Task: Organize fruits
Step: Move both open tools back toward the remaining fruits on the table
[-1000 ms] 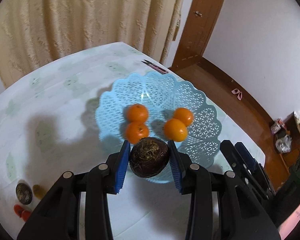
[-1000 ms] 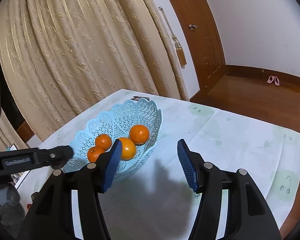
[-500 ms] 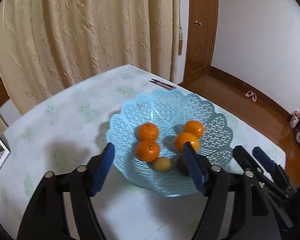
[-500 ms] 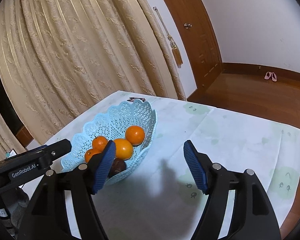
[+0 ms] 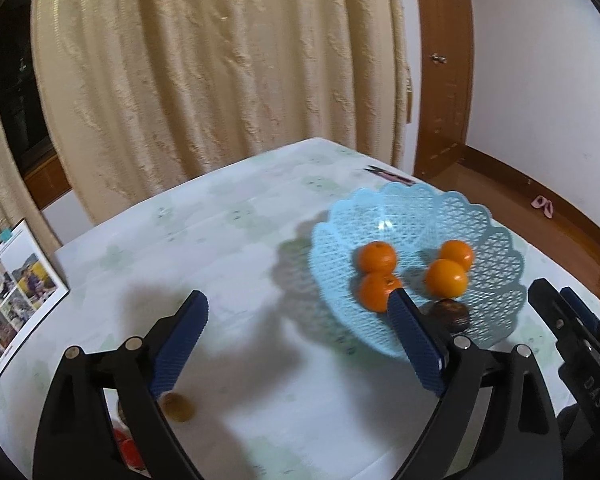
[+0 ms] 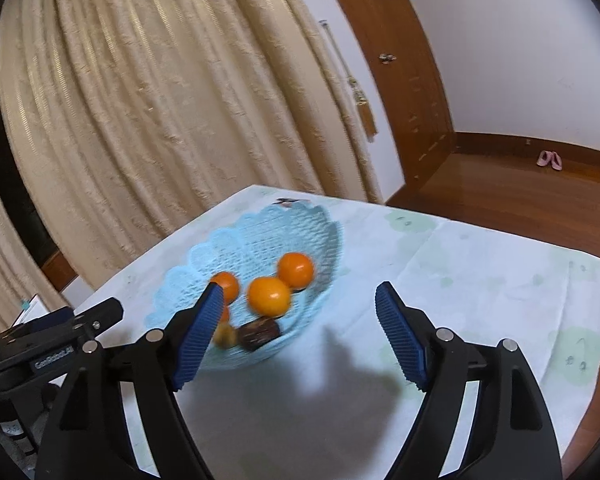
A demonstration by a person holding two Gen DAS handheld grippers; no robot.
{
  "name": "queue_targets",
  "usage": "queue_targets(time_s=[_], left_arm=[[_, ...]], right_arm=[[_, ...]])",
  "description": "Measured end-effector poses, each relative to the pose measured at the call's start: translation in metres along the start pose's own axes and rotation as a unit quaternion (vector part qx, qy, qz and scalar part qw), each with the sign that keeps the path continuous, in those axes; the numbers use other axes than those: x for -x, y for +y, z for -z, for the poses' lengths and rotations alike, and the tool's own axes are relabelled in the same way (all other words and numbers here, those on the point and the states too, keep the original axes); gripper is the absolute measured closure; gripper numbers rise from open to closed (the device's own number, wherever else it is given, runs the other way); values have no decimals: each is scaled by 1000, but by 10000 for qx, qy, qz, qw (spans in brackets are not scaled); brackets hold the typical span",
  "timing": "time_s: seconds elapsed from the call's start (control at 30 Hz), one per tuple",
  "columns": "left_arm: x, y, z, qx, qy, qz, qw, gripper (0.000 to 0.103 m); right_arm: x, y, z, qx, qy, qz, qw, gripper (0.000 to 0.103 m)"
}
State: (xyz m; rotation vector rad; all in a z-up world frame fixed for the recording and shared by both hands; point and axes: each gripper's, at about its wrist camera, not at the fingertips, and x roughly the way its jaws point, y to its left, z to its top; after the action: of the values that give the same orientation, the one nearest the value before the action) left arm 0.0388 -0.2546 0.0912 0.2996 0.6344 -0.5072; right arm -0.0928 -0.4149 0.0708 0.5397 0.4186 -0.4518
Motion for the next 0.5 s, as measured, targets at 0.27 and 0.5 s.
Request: queue_targets(time_s=[0.27, 0.5], left_arm=[[8, 46, 13, 367, 27, -332, 9988, 12], [13, 95, 25, 739, 204, -507, 9958, 12]], right_arm=[[0, 48, 12, 570, 180, -477, 9971, 18], [-4, 86, 26, 984, 472, -829, 9906, 18]])
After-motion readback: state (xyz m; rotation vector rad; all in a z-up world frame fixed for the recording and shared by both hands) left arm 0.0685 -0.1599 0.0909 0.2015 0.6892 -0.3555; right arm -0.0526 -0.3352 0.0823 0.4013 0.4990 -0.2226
